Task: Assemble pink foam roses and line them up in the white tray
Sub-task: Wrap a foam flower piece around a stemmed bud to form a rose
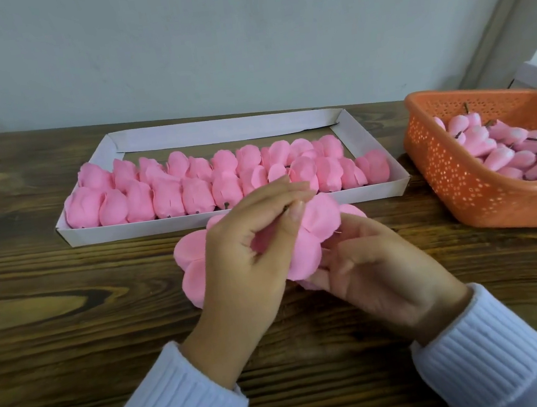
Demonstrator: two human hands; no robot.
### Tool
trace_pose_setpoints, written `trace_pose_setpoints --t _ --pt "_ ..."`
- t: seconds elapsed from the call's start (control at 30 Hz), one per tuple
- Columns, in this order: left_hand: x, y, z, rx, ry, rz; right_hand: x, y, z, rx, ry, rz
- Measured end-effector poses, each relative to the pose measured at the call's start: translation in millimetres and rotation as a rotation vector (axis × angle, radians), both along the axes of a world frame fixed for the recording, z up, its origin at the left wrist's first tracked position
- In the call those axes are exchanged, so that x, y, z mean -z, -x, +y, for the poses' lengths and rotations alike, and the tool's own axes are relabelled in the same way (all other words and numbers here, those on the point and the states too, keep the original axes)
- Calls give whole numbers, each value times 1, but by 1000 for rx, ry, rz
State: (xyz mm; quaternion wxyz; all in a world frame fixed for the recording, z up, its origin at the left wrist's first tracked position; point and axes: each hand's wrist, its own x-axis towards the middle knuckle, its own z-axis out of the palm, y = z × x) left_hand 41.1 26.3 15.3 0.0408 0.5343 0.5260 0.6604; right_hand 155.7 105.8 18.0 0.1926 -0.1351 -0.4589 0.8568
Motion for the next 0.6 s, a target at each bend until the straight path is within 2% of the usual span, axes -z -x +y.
trace_pose_setpoints --t 0.07,0.17,0.3,0.5,0.6 --pt "2 0 1 -15 -5 46 1 0 3 -55 98 49" --pt "3 -2 3 -11 -10 72 1 -2 5 -131 139 132" --pt "4 -2 5 -22 -37 115 0 -2 4 -175 249 146" --pt "5 -2 6 -50 -37 236 -3 -1 2 -231 204 104" --pt "6 0 5 -39 -25 249 -7 -2 2 -236 147 152"
